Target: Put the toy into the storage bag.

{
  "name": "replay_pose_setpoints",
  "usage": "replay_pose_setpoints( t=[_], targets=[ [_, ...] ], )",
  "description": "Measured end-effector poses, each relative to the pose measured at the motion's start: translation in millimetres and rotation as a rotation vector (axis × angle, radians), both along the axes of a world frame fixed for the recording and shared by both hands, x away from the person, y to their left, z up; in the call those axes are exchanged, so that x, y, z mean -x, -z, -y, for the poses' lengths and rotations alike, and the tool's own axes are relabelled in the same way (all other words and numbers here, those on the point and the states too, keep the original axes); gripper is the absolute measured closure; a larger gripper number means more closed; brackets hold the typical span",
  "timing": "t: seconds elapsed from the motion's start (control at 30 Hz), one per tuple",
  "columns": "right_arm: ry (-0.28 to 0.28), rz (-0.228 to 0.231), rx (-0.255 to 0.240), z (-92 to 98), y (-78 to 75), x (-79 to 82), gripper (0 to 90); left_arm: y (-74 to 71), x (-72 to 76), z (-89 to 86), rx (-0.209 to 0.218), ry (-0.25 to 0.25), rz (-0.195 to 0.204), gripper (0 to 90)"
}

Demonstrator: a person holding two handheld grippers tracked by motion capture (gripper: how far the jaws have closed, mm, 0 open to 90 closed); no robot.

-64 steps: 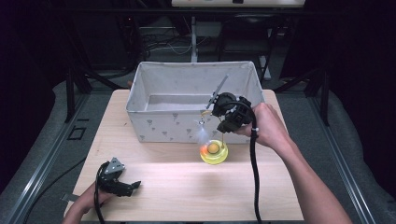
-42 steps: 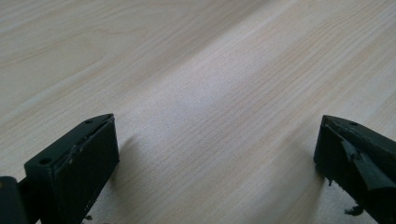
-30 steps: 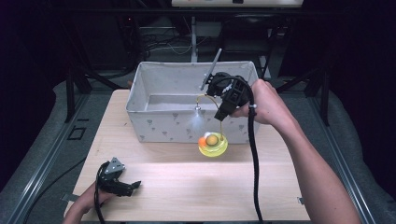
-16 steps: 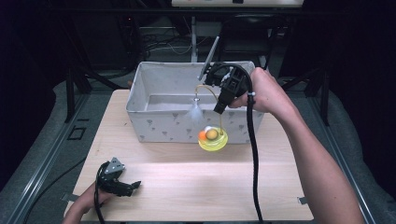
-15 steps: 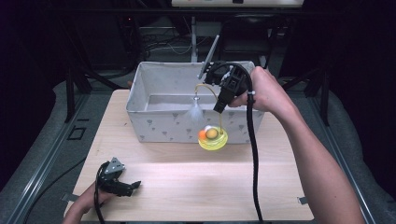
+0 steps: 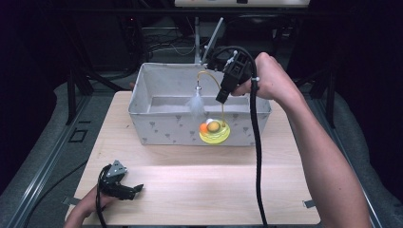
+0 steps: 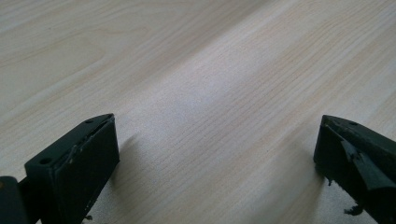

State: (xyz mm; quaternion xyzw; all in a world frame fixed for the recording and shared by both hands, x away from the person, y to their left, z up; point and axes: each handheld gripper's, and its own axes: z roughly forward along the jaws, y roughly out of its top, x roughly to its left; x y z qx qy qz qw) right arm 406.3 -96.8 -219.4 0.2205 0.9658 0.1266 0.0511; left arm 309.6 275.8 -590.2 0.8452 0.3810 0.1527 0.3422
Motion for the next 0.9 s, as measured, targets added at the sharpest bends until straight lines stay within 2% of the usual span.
replay_pose_setpoints(
  t=[0.33, 0.7, 0.9],
  targets=[
    [0.016, 0.019, -0.006, -0.5, -17.9, -6.9, 88.4, 0.0, 0.0, 0.0, 0.001, 0.0, -0.001, 0.0],
    [0.056, 0.039, -0.022, 2.1, -38.1, -19.2, 88.4, 0.1, -0.1, 0.0, 0.002, 0.001, -0.001, 0.0],
    [0.087, 0.052, -0.039, 4.4, -43.9, -29.2, 88.4, 0.1, -0.1, 0.0, 0.001, 0.001, -0.001, 0.0]
  ],
)
